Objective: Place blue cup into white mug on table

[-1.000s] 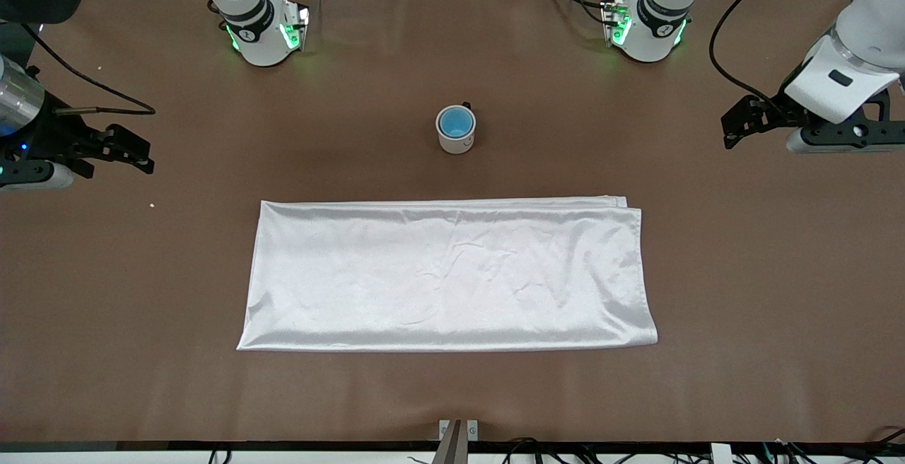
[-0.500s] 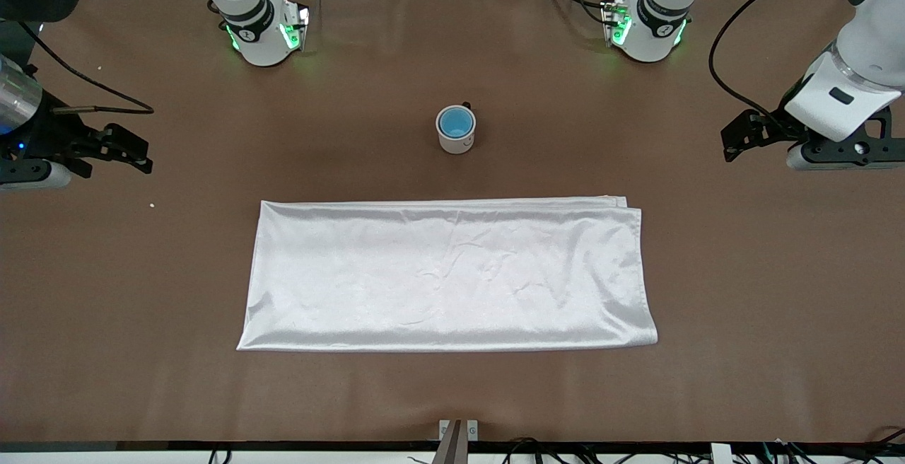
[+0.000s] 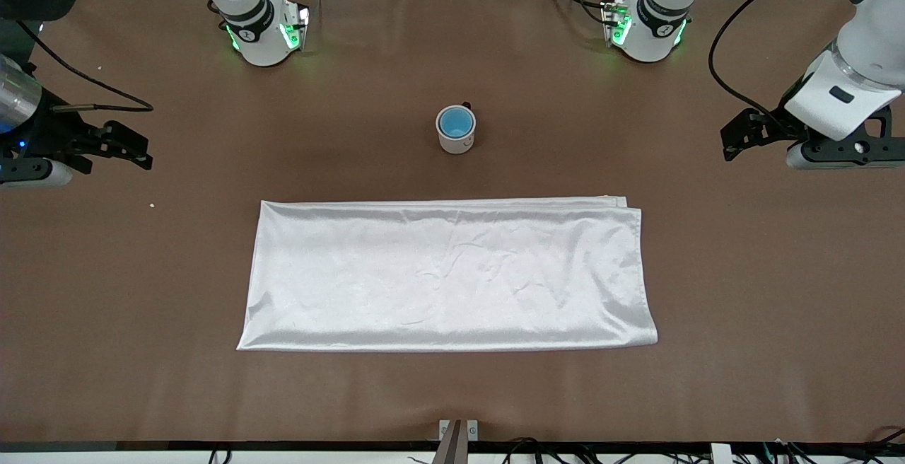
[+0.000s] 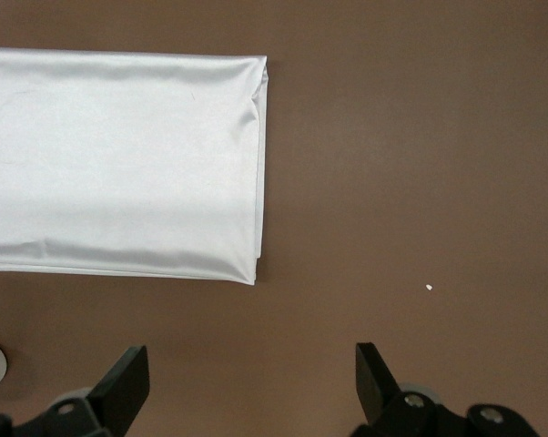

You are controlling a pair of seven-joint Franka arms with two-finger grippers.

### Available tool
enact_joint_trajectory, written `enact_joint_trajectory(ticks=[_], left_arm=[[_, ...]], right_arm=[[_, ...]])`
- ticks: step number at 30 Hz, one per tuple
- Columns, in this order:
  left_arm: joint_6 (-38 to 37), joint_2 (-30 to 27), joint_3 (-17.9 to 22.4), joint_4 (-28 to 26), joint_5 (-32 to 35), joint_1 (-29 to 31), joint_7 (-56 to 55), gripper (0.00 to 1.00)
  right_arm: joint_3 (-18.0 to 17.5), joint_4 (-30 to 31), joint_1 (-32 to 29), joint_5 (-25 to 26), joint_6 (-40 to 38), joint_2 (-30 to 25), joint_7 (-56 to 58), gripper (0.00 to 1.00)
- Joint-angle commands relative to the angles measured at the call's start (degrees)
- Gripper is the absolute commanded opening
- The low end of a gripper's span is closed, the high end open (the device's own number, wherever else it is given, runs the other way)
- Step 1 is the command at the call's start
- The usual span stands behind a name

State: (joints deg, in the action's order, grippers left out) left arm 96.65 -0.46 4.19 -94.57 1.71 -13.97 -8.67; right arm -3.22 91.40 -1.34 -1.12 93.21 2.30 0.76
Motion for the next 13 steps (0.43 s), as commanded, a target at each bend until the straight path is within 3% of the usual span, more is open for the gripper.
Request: enact_joint_trajectory(ticks=[1,13], left_arm=[[-1.46,0.63,0.03,1.67,-2.24,0.17,0.14,1.0],[-1.55,0.63,-0.06,1.67,-2.24,0.09,0.14,1.0]], right_arm=[[-0.56,0.01,-0.95,0.51,-0.83,-0.89,0.38,1.0],[-0.56,0.36,-0.95,0.51,-0.83,-1.16,0.38,1.0]])
